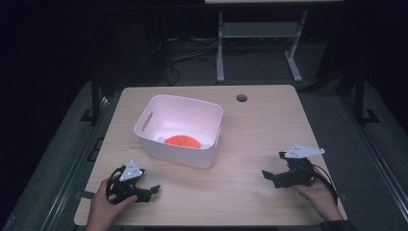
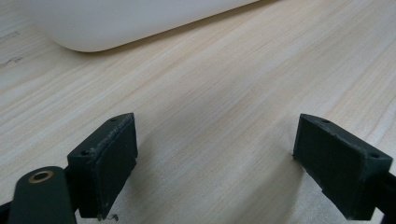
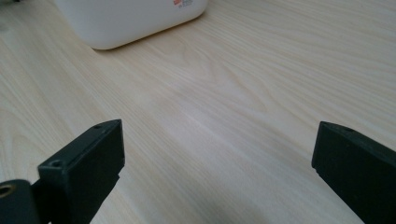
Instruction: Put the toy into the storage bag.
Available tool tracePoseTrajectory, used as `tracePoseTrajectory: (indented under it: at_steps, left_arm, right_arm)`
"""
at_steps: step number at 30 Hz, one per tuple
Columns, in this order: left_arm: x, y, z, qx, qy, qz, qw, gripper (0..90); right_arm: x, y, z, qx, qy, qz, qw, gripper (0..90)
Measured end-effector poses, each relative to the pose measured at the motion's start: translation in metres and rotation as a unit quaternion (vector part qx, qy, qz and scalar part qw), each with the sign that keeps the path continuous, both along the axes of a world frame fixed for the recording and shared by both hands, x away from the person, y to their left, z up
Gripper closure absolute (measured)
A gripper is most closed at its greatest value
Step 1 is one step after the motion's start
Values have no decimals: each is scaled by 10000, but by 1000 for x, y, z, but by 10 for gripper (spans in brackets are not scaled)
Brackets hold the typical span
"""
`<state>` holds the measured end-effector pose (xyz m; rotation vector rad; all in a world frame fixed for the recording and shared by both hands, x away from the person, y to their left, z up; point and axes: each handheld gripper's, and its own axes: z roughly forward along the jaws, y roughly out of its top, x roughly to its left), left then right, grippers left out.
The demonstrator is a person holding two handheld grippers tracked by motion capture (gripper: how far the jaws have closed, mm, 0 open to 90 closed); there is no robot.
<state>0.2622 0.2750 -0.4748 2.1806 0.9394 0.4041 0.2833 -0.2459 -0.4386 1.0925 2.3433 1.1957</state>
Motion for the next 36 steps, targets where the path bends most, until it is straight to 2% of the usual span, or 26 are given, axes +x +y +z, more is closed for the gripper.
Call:
tracePoseTrajectory:
  at_steps: [8, 13, 21, 23, 27, 28, 36]
  left_arm:
    - [0, 0, 0, 0, -1, 0, 10000, 128]
    - [0, 0, 0, -2, 0, 1, 10000, 128]
    - [0, 0, 0, 1, -1, 0, 10000, 128]
    - [0, 0, 0, 0, 0, 1, 10000, 128]
    - [0, 0, 0, 0, -1, 1, 10000, 128]
    - [0, 0, 0, -1, 0, 1, 10000, 128]
    - [0, 0, 0, 0, -1, 1, 10000, 128]
  right_arm:
    - [-13, -12, -13, -34, 17, -345, 9994, 21]
    - [-23, -22, -25, -61, 115, -546, 9984, 21]
    - [-31, -30, -42, -337, 170, -813, 9960, 21]
    - [-31, -30, -43, -448, 262, -879, 9948, 21]
    - [-30, -30, -43, -478, 291, -943, 9940, 21]
    - [-28, -28, -44, -587, 376, -978, 9928, 19]
    - [-28, -28, -44, -578, 387, -980, 9927, 19]
